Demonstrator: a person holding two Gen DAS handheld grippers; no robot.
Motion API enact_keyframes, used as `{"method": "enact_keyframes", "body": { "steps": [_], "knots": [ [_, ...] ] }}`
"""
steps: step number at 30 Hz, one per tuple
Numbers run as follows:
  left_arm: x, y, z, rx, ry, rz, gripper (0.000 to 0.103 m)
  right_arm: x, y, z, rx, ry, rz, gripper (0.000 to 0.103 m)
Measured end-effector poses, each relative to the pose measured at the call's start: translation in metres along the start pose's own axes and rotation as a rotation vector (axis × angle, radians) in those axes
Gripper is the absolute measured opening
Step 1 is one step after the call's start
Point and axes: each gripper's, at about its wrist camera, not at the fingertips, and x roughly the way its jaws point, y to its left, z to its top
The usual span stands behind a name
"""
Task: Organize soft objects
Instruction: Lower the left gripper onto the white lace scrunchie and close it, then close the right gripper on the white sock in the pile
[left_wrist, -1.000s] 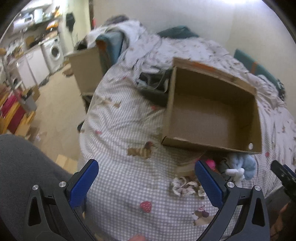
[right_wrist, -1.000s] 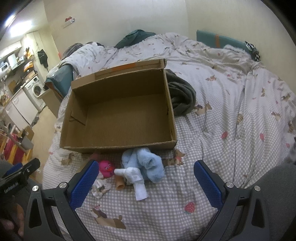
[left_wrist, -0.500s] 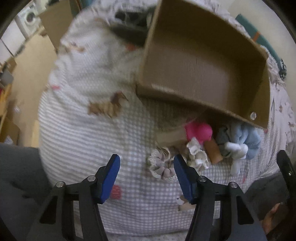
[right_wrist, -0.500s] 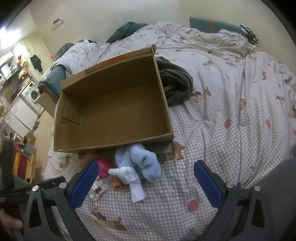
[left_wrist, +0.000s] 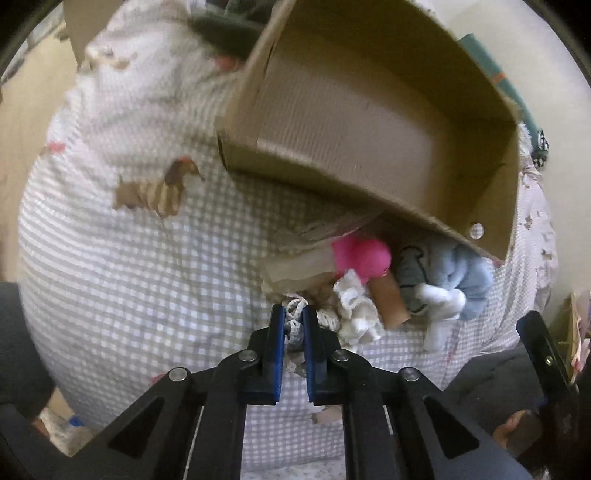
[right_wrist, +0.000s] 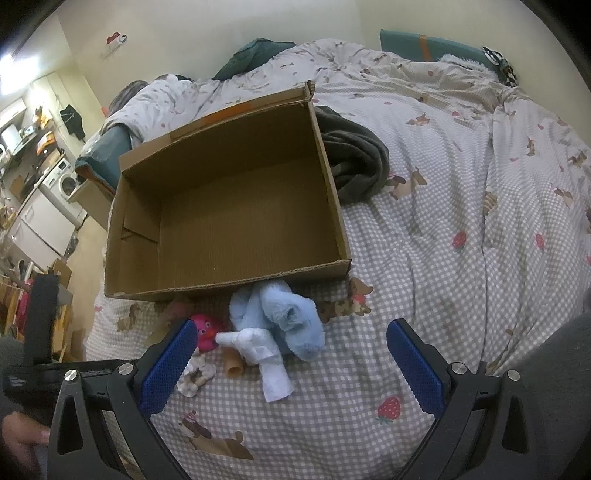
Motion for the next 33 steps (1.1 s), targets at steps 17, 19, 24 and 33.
{"method": "enact_keyframes", "body": {
  "steps": [17,19,24,33],
  "knots": [
    [-0.064,0.001,-0.022,0.149,-0.229,0.141,0.009,0.016,0.004,-0.01,0.001,0.133,0.077,0.103],
    [-0.061,0.005,-0.02,0.125,-0.224,0.124,0.008,0.023,0.011,-0.015,-0.037,0.174,0.08,0.103],
    [-0.061,0.011,-0.016,0.068,-0.232,0.077,0.008,0.032,0.031,-0.022,-0.134,0.225,0.067,0.103],
    [-0.069,0.019,-0.013,0.017,-0.257,0.031,0.008,0.071,0.026,-0.027,-0.068,0.333,0.081,0.048]
  ]
}}
